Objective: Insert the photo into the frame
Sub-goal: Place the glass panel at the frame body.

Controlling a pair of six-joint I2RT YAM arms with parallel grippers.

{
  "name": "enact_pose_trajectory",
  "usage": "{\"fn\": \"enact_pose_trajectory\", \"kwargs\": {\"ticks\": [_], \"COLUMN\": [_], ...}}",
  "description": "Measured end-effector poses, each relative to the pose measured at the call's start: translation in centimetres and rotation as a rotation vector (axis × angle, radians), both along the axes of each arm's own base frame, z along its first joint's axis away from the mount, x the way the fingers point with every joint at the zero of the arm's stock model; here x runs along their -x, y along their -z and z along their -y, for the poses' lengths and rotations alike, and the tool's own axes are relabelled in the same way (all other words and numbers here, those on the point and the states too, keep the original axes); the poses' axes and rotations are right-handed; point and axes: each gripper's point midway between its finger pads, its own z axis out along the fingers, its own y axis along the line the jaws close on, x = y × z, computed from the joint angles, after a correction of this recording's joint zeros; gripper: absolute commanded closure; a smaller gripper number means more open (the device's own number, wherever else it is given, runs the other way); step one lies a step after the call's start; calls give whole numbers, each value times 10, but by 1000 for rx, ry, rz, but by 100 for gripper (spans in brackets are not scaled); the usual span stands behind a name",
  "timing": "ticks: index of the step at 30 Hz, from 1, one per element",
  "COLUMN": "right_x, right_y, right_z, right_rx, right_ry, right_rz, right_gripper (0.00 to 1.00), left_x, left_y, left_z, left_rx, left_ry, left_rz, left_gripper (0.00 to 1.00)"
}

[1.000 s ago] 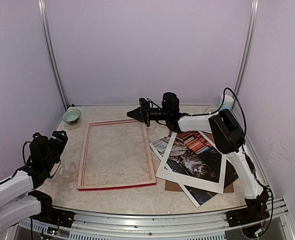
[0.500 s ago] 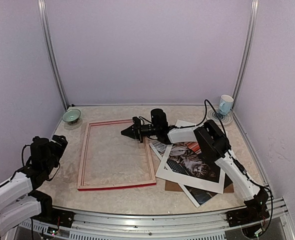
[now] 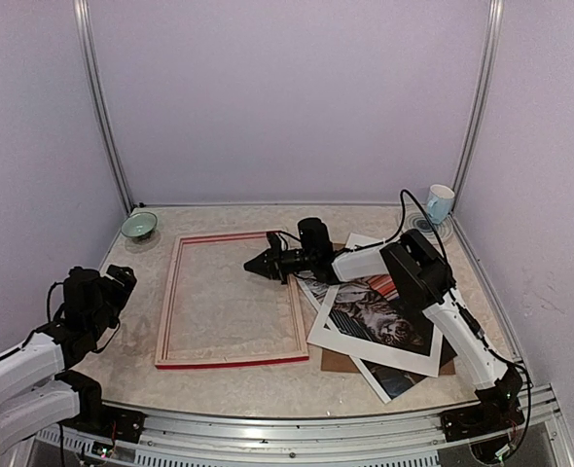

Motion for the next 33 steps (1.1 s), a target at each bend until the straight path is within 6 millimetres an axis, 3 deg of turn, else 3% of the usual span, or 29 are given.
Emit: {"fn": "enact_pose_trajectory", "kwargs": {"ticks": [8,16,21,25,33], "right_x": [2,3,2,5,18], "right_y": [1,-42,-52,-47,-10], "right_z": [15,19,21,25,35], "right_rx": [66,39,60,91,166], "right_ry": [30,48,57,60,45], "right_rz": [20,73,85,84,39], "right_gripper": [100,100,100,100,100], "left_x": [0,1,1,1,1], "left_y": [0,-4,-4,-4,-3], "left_z": [0,-3,-4,-4,-3], "left_rx": [0,-4,-4,-4,-6], "left_ry": [-5,-20,-21,-20,-19], "left_rz": [1,13,15,15,9], "left_gripper": [1,1,1,1,1]}}
